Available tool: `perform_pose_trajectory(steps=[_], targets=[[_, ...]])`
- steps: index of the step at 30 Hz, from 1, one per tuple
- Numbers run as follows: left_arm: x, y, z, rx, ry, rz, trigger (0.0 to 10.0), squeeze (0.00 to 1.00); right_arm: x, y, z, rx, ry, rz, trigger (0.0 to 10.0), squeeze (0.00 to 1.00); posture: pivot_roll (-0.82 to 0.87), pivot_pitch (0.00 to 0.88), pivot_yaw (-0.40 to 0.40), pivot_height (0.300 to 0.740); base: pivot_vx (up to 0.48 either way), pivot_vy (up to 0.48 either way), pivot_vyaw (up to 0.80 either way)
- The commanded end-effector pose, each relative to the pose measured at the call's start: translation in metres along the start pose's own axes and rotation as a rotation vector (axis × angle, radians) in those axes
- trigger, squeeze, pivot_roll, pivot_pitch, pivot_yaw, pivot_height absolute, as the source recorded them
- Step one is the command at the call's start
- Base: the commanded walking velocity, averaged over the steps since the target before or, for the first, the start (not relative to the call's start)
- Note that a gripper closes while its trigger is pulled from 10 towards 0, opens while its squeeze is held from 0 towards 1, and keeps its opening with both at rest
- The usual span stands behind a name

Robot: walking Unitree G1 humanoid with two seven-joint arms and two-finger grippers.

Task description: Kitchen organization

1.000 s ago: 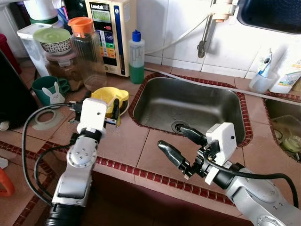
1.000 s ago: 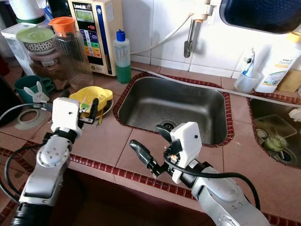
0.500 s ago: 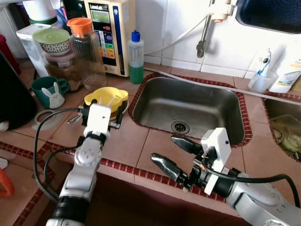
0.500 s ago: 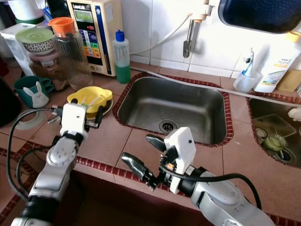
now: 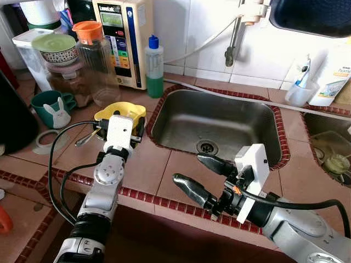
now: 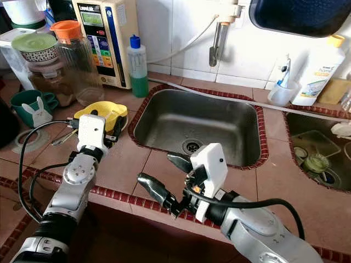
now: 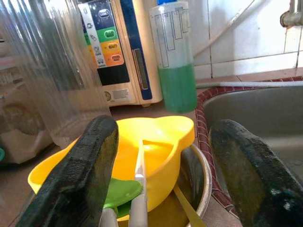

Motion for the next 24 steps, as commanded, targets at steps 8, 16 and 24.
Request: perform_pose_trajectory(steps=[8, 16, 24], targets=[[0.0086, -0.0042, 0.0022, 0.022, 0.039, -0.01, 0.0, 0.0, 0.0069, -0.0016, -0.0007, 0.0, 0.015, -0.022, 10.0, 0.0, 0.03, 0.0, -0.006, 0.74, 0.0, 0.0, 0.0], [0.0103, -0.0066, 0.003, 0.024, 0.047, -0.004, 0.0, 0.0, 0.0082, -0.0013, -0.0001, -0.006, 0.029, -0.003, 10.0, 0.0, 0.03, 0.0, -0.004, 0.74, 0.0, 0.0, 0.0], [0.0103, -0.0095, 0.0033, 0.034, 0.049, 0.001, 0.0, 0.0, 0.0078, -0.0002, 0.0003, -0.009, 0.024, -0.004, 10.0, 0.0, 0.03, 0.0, -0.007, 0.74, 0.0, 0.0, 0.0]])
Point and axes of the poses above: a point about 5 cm out from each wrist's last joint towards the gripper, its own z axis pointing out of the wrist towards the gripper, its own x axis along the axis of the wrist's last joint, y = z × x, the point moved 6 cm from there along z, pointing out of the wrist towards the gripper, and after that the axes turned 5 degrees about -z, right-handed, at the moved point
